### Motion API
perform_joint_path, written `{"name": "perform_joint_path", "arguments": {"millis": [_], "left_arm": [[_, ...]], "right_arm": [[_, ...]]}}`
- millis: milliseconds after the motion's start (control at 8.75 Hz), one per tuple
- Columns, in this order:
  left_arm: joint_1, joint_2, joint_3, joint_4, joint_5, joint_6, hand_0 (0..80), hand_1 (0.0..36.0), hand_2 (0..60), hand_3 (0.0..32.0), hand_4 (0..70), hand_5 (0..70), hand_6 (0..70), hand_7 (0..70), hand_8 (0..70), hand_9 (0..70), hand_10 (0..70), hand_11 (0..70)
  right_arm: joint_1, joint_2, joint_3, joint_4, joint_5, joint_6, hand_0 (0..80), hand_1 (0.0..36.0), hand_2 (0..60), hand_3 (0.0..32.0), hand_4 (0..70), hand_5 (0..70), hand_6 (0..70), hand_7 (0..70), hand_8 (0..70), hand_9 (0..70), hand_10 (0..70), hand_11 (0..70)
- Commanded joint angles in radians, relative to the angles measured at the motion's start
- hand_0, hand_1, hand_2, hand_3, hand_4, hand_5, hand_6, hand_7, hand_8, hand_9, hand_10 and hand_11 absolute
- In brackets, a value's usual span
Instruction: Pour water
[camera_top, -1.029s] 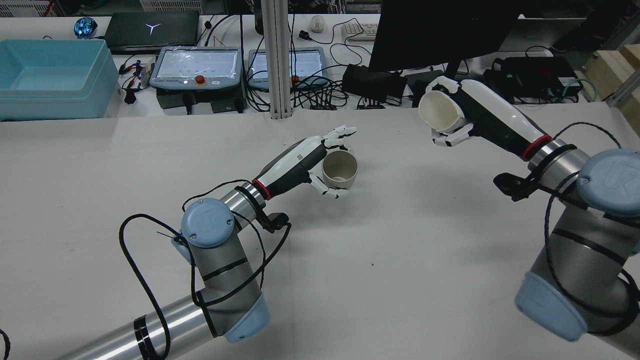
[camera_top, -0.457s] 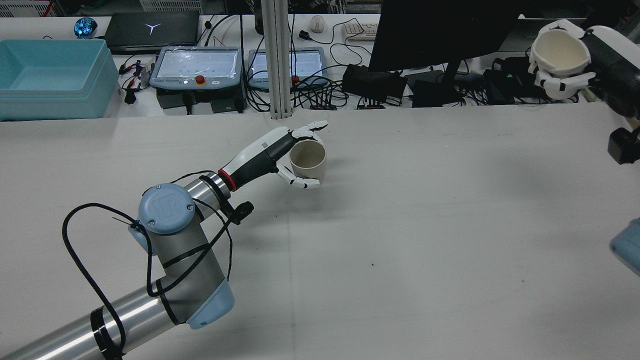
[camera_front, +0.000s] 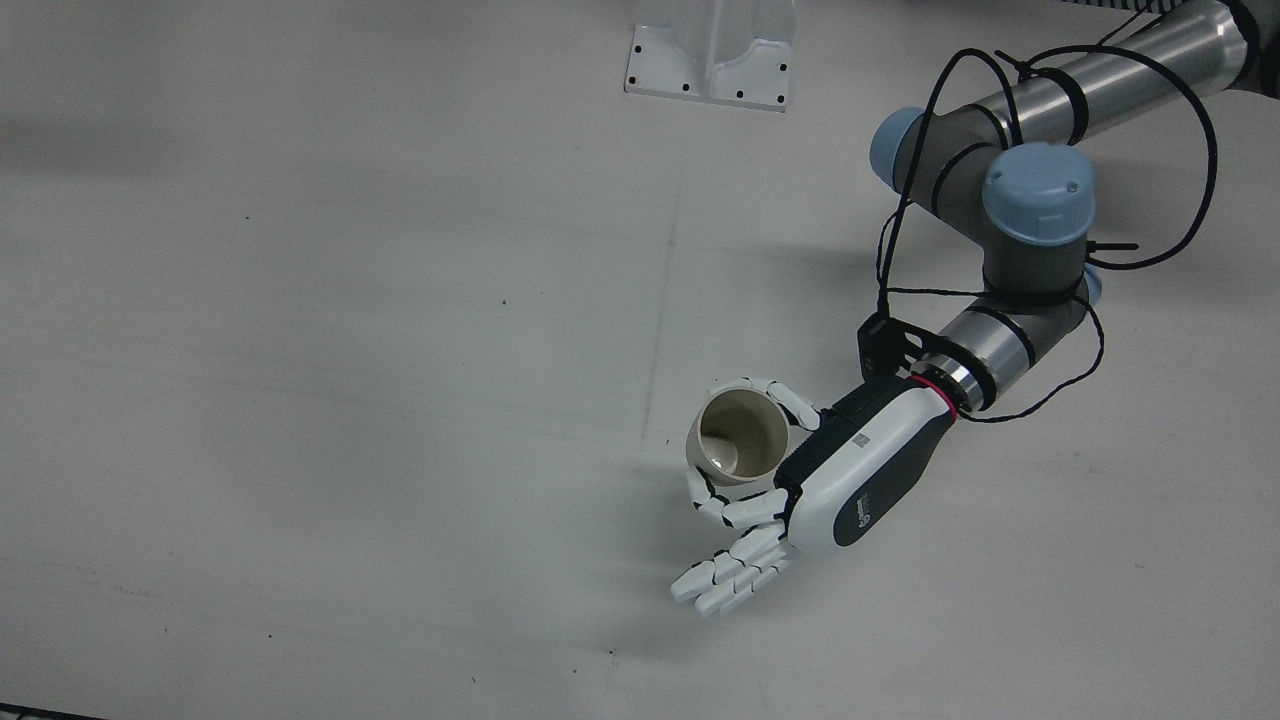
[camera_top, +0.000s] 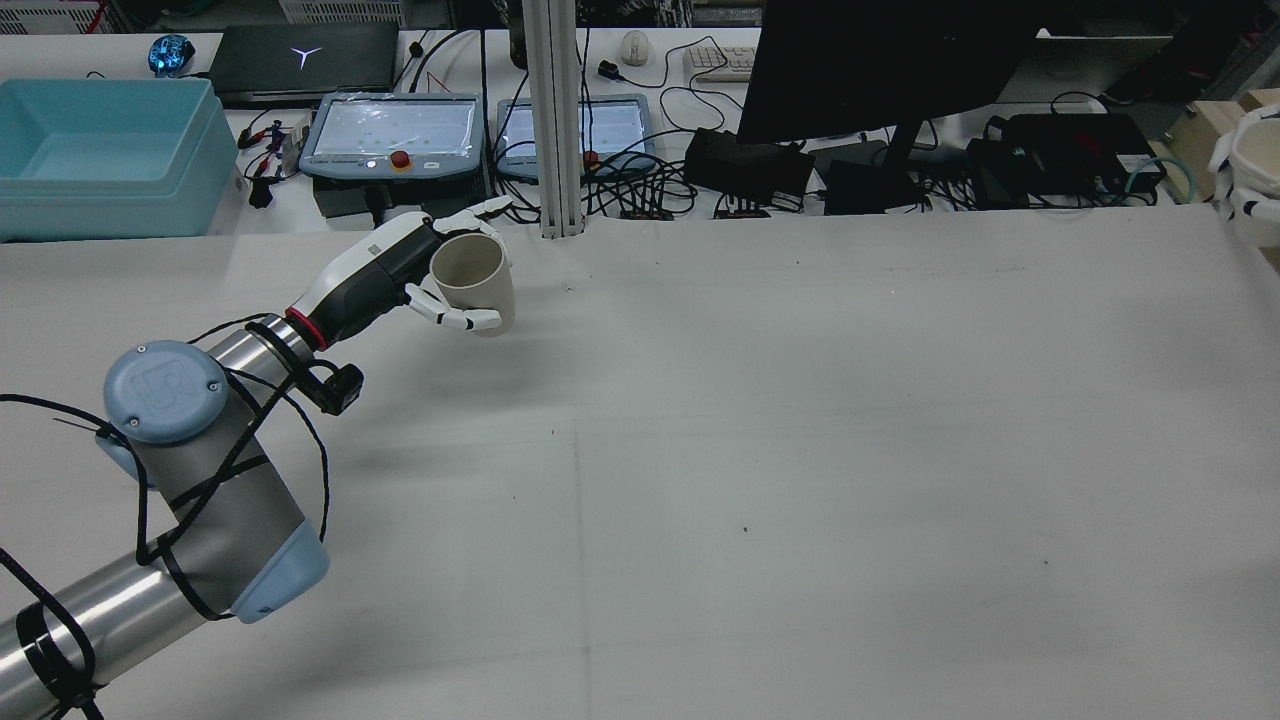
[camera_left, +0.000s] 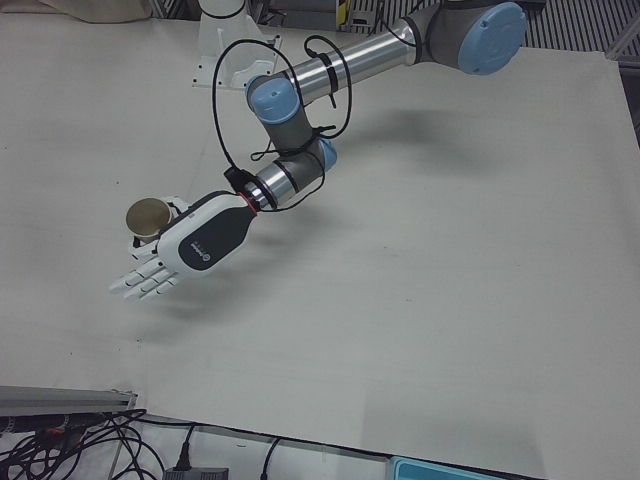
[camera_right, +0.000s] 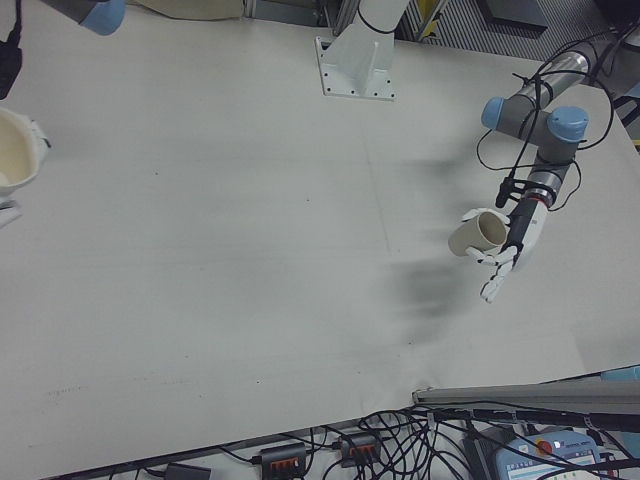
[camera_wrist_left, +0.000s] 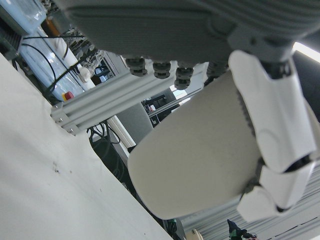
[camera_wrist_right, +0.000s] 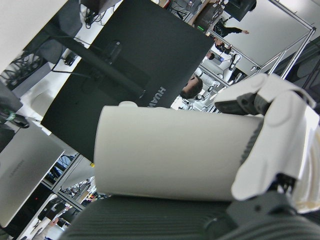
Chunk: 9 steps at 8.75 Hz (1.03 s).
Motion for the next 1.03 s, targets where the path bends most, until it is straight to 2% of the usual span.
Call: {"name": "perform_joint_path", "arguments": {"millis": [0,229,343,571,800,914], "left_arm": [[-0.075,0.132,-0.001,-0.077,-0.001,-0.012,46.3,31.2,60.0,0.0,35.3,42.4,8.0,8.8,3.9,6.7,3.2,6.4],[-0.106,0.215,0.021,-0.155,-0.001,-0.008,46.3,30.8,60.0,0.0,35.3,42.4,8.1,8.9,4.0,6.9,3.4,6.7],[-0.115,0.255,0.035,-0.201,-0.001,-0.008,46.2,30.5,60.0,0.0,35.2,42.0,8.1,8.8,4.1,7.1,3.5,6.8],[-0.124,0.318,0.045,-0.269,-0.001,0.007,46.4,29.8,60.0,0.0,35.2,41.4,8.0,8.7,4.2,7.1,3.6,6.9],[-0.138,0.362,0.102,-0.346,-0.001,0.012,46.2,29.5,60.0,0.0,35.1,40.9,7.9,8.6,4.2,7.2,3.6,6.9],[-0.139,0.385,0.12,-0.387,-0.001,0.041,46.3,29.3,60.0,0.0,35.0,40.5,7.8,8.5,4.2,7.1,3.5,6.8]], "right_arm": [[0.048,-0.02,-0.355,0.286,-0.017,0.038,41.3,16.6,56.9,0.0,0.0,70.0,25.6,57.4,37.9,56.7,38.4,54.8],[0.039,-0.008,-0.539,0.427,0.003,0.011,40.7,17.0,60.0,0.0,0.0,70.0,25.7,57.1,38.6,57.4,40.1,57.1],[0.035,0.016,-0.635,0.49,0.05,-0.005,40.4,17.0,60.0,0.0,0.0,70.0,26.1,57.3,39.1,57.9,40.8,58.0],[-0.004,0.12,-0.861,0.646,0.104,-0.029,38.9,16.4,60.0,0.0,0.8,70.0,27.3,57.5,40.2,59.2,43.2,61.5],[-0.067,0.142,-0.891,0.662,0.187,-0.026,37.3,15.0,60.0,0.0,1.9,70.0,28.3,56.9,41.2,60.2,45.3,64.4],[-0.084,0.142,-0.883,0.662,0.201,-0.026,37.0,14.7,60.0,0.0,2.0,70.0,27.9,56.0,40.8,59.5,45.2,64.2]]}}
